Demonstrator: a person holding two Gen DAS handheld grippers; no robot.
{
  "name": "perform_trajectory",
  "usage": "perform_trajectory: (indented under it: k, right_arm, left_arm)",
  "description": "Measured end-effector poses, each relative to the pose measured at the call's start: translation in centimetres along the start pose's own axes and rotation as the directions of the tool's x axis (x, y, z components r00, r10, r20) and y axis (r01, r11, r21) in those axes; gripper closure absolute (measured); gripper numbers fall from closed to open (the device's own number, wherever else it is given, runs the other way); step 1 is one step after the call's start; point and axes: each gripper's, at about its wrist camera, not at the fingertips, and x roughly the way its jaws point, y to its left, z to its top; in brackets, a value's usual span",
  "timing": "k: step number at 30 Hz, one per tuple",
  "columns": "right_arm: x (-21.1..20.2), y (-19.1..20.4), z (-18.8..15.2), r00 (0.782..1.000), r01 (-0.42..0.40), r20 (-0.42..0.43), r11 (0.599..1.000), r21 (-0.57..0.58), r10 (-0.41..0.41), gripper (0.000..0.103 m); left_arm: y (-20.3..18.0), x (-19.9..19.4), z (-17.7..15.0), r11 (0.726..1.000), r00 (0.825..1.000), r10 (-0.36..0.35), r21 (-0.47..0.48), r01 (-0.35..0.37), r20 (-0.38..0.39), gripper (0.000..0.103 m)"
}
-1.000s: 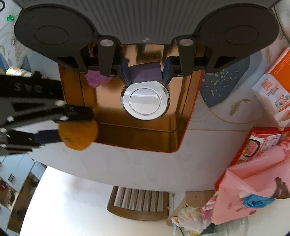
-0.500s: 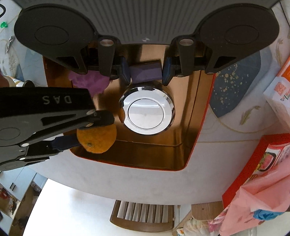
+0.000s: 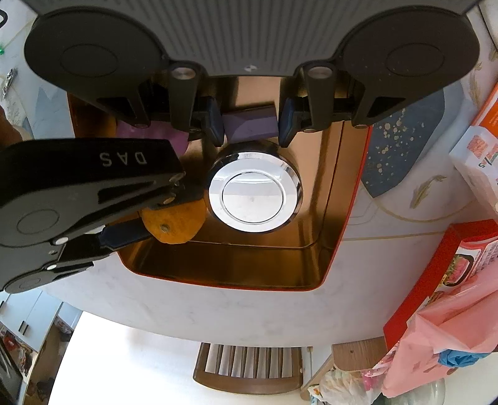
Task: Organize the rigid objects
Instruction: 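Carry the block and orange into the red tin and open both grippers, then move the left gripper to the nail clipper while the right reaches the green piece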
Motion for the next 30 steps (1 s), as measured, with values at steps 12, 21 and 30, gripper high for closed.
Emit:
perform_trajectory:
  k: [12, 21, 30]
  right_arm:
    - [-2.8, 0.2, -0.3, 0.998, 0.008, 0.061, 1.000, 0.017, -0.009, 0.042]
    - [-6.2, -0.3, -1.0, 0.992, 0.008, 0.124, 0.998, 0.060, -0.016, 0.038]
    - [-10.2, -1.0, -2.7, 0.982, -0.010, 0.189, 0.995, 0.103, -0.009, 0.028]
  left_arm:
    - [-0.1, -1.1, -0.5, 1.000, 1.000, -0.021, -0.010, 0.021, 0.011, 0.050]
    - [-0.9, -3.7, -0.8, 1.000, 0.998, -0.015, -0.017, 0.016, 0.061, 0.040]
    - [-0.9, -6.2, -1.5, 0.999, 0.993, 0.006, -0.043, -0.001, 0.116, 0.033]
